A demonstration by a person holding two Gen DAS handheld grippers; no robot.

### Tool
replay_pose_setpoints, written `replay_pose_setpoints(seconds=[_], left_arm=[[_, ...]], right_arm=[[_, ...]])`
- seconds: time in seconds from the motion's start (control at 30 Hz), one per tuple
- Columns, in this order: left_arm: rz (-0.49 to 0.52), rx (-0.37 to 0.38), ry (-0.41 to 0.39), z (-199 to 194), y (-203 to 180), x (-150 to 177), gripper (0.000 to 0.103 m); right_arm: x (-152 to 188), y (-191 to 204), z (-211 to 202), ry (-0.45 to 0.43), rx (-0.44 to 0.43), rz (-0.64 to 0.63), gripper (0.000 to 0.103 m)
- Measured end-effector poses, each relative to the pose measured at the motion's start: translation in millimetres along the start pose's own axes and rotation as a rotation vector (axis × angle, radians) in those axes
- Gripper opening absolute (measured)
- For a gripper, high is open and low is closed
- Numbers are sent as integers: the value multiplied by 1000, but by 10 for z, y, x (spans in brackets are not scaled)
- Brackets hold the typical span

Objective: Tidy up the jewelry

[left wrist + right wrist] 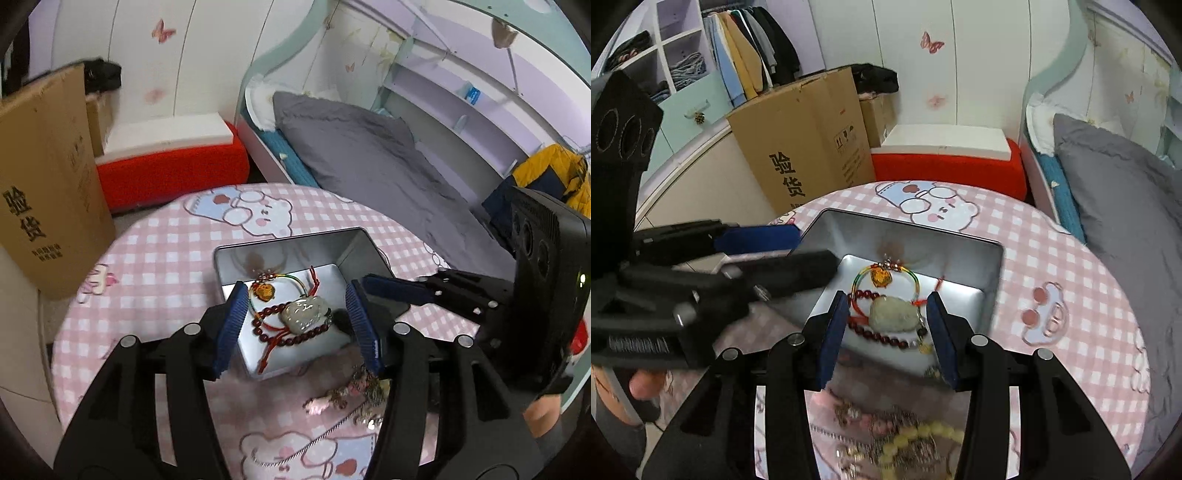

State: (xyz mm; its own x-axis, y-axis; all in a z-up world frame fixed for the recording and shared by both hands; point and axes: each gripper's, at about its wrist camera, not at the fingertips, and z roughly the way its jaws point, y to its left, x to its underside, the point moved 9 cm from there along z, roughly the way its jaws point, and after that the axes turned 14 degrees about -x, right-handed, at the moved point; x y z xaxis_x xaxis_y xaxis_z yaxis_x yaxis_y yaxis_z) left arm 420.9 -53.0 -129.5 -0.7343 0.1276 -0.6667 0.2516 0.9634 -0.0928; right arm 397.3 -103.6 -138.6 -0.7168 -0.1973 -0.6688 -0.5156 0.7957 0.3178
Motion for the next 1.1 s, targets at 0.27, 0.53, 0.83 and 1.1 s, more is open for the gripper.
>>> replay_pose_setpoints(seconds=[0.27,0.53,0.83,1.1], left_arm=[[46,-53,-65,-427,33,359,55],[57,-94,-41,-547,105,855,55],[32,-105,-10,-563,206,1083,56],[27,-84,12,-452,140,1083,56]], right_arm=[[515,285,-509,-34,24,-77,42],[1217,527,-391,34,30,-111,37],[1313,390,-127,63,83,-92,35],[1296,334,-39,79,116,-143,20]])
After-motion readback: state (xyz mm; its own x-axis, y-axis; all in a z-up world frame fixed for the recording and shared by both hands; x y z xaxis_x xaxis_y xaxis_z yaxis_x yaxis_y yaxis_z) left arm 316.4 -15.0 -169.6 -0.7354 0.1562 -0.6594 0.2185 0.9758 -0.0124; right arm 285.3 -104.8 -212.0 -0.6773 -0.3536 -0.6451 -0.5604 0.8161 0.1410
